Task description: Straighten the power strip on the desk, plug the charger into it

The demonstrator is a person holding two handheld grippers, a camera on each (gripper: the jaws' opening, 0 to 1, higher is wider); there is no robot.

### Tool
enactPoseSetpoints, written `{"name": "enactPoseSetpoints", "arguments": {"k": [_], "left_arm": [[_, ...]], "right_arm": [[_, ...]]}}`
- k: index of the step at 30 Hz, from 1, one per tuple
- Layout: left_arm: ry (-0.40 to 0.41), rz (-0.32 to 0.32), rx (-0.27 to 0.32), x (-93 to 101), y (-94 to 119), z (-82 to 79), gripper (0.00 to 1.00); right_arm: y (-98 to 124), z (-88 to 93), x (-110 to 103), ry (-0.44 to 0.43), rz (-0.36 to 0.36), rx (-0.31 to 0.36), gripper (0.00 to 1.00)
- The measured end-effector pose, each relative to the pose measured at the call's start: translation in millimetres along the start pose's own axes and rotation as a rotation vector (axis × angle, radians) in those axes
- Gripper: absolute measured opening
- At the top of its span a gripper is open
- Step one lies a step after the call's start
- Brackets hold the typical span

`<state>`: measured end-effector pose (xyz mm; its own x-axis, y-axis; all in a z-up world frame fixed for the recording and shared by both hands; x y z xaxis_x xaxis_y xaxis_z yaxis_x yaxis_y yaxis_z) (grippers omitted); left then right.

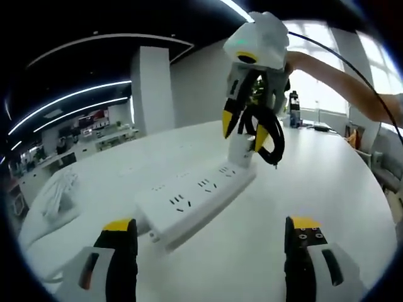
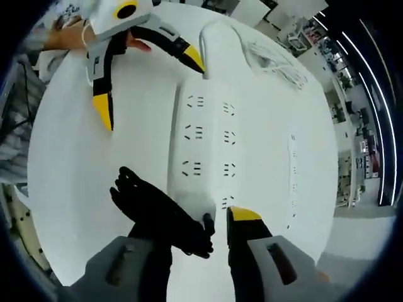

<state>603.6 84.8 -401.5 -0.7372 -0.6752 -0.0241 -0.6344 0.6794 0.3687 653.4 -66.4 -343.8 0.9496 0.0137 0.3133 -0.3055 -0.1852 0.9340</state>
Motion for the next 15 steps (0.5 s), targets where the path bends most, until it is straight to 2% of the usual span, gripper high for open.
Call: {"name": "enactPoseSetpoints", "arguments": {"k": [6, 15], "left_arm": [[0.004, -0.001, -0.003, 1.1, 0, 1.3, 0.99], [0.006, 0.004, -0.001, 3.3, 1, 1.3, 0.99]], "right_arm": [[2, -1.1, -7, -0.002, -0.004, 0.000, 0.37], [12, 12.2, -8, -0.015, 0.007, -0.030, 0.34]]}}
Point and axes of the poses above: the point that each gripper's makers call its tool centre point, and the gripper's own axes: y roughly backward along the fingers, x roughly to its right, z roughly out of its underside, the point moved 3 cm from there along y, roughly backward along the fingers, and after that the axes turned 1 degree about x, right-handed, at the moved point
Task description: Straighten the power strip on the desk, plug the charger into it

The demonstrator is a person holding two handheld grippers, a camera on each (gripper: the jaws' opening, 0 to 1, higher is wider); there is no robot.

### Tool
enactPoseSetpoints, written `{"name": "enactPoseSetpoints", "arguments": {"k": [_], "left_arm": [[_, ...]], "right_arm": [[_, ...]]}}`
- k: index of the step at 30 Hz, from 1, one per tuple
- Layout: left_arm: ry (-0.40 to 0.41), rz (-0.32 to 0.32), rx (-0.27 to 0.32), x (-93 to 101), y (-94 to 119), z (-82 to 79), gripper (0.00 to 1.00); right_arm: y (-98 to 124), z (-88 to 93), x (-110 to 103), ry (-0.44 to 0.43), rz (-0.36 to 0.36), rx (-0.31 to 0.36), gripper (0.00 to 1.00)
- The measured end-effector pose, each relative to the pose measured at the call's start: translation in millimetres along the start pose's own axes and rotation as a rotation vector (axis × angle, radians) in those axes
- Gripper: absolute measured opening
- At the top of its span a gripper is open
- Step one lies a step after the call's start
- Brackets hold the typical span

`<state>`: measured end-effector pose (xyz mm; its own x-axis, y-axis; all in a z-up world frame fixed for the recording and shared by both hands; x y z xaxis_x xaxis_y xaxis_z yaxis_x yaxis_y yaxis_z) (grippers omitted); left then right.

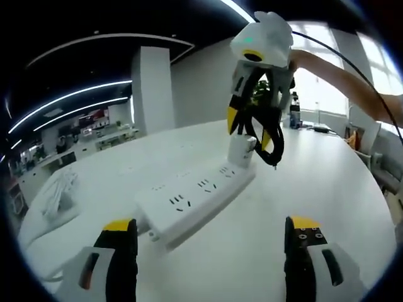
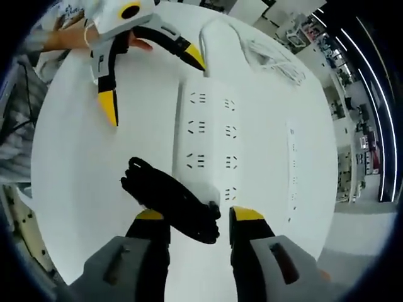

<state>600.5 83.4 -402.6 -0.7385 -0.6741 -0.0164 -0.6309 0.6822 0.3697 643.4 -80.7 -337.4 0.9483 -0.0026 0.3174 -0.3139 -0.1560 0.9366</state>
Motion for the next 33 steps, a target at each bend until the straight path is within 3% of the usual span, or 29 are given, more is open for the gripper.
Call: {"name": "enactPoseSetpoints", "arguments": {"k": [7, 19, 24, 33], "left_arm": [[0.000, 0.006, -0.009, 2.1, -2, 2.9, 0.99], [0.007, -0.004, -0.011, -2.0, -2, 4.2, 0.99], [0.022, -0.010, 0.003, -5.2, -1, 2.2, 0.99], [0.034, -0.020, 0.032, -8.9, 4, -3.9, 0.99]], "right_arm": [[11, 4.9, -1, -0.011, 0.021, 0.002, 0.34], [36, 10.7, -3, -0.047, 0.086, 0.081, 0.34], [49, 8.3, -4, -0.089, 0.120, 0.193, 0.33], [67, -1.5, -4, -0.182, 0.167, 0.477, 0.36]]}}
Point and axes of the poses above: the point that each gripper's makers call its tool centre point, and the gripper's own axes: y roughly backward along the fingers, x roughly to its right, z roughly out of its underside, the point moved 3 cm from there along y, roughly backward along the fingers, and after that the axes turned 1 degree about x, right-handed, at the moved point
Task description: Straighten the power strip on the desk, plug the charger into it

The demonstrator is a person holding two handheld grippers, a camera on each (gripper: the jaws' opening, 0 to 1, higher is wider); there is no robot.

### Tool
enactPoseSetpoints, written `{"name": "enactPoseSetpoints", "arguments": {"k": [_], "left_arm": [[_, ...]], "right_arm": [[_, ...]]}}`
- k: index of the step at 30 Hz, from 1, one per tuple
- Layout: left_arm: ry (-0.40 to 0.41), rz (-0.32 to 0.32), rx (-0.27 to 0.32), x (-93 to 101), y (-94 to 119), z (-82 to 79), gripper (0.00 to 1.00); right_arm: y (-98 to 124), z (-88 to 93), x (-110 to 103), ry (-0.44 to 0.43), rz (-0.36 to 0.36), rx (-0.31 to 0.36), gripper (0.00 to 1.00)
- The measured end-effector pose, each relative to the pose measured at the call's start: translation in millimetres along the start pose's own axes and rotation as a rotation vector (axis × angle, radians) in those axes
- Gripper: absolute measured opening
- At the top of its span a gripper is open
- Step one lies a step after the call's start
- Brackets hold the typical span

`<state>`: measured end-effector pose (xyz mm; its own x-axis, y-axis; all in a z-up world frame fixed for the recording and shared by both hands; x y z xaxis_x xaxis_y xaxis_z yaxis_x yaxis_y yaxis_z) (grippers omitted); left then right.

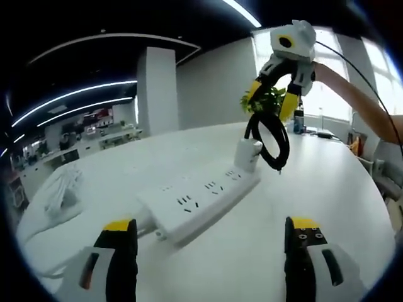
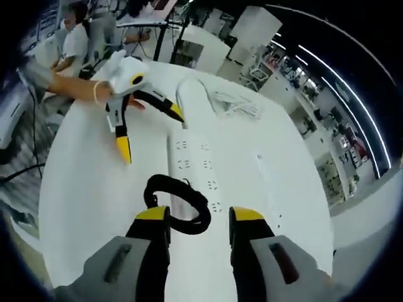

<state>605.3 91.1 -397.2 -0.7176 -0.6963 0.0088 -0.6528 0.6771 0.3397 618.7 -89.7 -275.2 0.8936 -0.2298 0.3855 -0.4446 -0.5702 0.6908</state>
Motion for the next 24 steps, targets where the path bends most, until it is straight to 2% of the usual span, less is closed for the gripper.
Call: {"name": "enactPoseSetpoints", "arguments": {"k": [3, 4, 7, 10, 13, 15, 18, 20, 24], "left_arm": [[0.005, -0.005, 0.008, -1.9, 2, -1.7, 0.99], [0.007, -0.006, 0.010, -2.8, 3, -2.1, 0.99], [0.020, -0.015, 0.019, -6.7, 5, -3.7, 0.99], [0.028, -0.023, 0.028, -9.7, 7, -5.6, 0.99], [0.033, -0.026, 0.039, -11.6, 9, -8.4, 0.99], [0.039, -0.030, 0.049, -13.2, 10, -10.4, 0.99], [0.042, -0.034, 0.056, -14.5, 10, -11.7, 0.99], [0.042, -0.034, 0.057, -14.9, 10, -12.2, 0.99], [0.037, -0.035, 0.060, -14.7, 11, -13.0, 0.99]], "right_arm": [[2, -6.6, -1, -0.044, 0.002, 0.125, 0.36], [3, -9.9, -2, -0.082, 0.000, 0.194, 0.36], [6, -15.7, -5, -0.146, -0.023, 0.328, 0.36], [10, -22.1, -6, -0.207, -0.009, 0.482, 0.36], [13, -23.5, -6, -0.259, 0.019, 0.587, 0.37], [12, -19.3, -7, -0.266, 0.035, 0.594, 0.39], [8, -18.1, -9, -0.276, 0.048, 0.610, 0.48], [7, -19.7, -10, -0.290, 0.061, 0.634, 0.54], [7, -26.3, -13, -0.311, 0.089, 0.700, 0.61]]}}
Point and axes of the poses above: the point that each gripper's makers call its tool centre point, and the gripper's own axes: y roughly backward along the fingers, x roughly to its right, z roughly out of its underside, the point moved 3 cm from there along y, roughly backward along the fingers, and after that the axes turned 1 degree about x, right-handed, at the moved point
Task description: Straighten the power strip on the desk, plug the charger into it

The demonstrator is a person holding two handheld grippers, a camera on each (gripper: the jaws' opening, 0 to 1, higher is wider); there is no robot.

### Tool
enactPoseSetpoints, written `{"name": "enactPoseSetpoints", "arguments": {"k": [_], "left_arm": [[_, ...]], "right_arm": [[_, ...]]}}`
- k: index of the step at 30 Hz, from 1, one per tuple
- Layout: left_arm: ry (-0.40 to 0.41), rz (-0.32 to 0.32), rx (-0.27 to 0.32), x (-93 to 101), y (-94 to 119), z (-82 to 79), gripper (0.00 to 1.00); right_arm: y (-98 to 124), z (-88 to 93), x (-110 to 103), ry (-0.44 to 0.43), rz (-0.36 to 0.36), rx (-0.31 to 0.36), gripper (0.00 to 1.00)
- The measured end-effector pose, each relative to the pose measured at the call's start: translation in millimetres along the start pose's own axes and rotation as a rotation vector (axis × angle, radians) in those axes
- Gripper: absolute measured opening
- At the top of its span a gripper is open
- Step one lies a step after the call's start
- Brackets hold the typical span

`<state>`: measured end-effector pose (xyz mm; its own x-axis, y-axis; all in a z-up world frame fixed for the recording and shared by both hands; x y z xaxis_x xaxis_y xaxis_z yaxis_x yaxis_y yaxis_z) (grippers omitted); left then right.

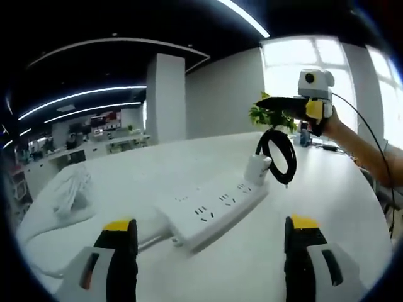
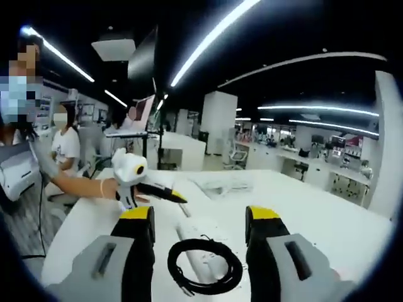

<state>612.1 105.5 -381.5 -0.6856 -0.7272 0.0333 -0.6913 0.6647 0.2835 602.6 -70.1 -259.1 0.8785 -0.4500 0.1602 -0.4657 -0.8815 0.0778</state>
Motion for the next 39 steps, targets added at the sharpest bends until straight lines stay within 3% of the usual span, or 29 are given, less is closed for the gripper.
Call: {"name": "enactPoseSetpoints", "arguments": {"k": [5, 14, 19, 22, 25, 29, 34, 39], "left_arm": [[0.001, -0.002, 0.016, -1.2, 1, -2.9, 0.99], [0.010, -0.017, 0.039, -6.1, 2, -6.9, 0.99], [0.014, -0.020, 0.046, -7.1, 2, -6.7, 0.99], [0.011, -0.025, 0.053, -7.9, 2, -6.7, 0.99], [0.015, -0.030, 0.058, -8.9, 5, -8.2, 0.99], [0.032, -0.030, 0.095, -6.3, 15, -18.3, 0.99], [0.020, -0.035, 0.125, -1.4, 31, -32.3, 0.99], [0.026, -0.018, 0.169, 14.0, 60, -40.9, 0.99]], "right_arm": [[-2, -5.3, -7, -0.019, 0.025, 0.056, 0.78], [1, -2.9, -19, 0.023, 0.097, 0.061, 0.99], [8, -2.6, -26, 0.034, 0.119, 0.073, 1.00], [12, -7.6, -37, -0.013, 0.101, 0.117, 1.00], [19, -10.6, -41, -0.060, 0.153, 0.141, 1.00], [30, -8.1, -44, -0.078, 0.247, 0.138, 1.00], [40, 3.5, -49, -0.072, 0.340, 0.049, 1.00], [47, 2.9, -63, -0.070, 0.365, 0.057, 1.00]]}}
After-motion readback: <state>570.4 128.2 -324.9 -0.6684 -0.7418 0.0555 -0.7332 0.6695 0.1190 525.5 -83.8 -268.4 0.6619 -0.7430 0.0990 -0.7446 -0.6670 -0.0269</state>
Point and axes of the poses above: the point that each gripper's makers call its tool centre point, and the gripper's own axes: y roughly backward along the fingers, x roughly to its right, z roughly out of its underside, the point moved 3 cm from there along y, roughly backward along the fingers, and after that the axes turned 1 degree about x, right-handed, at the moved point
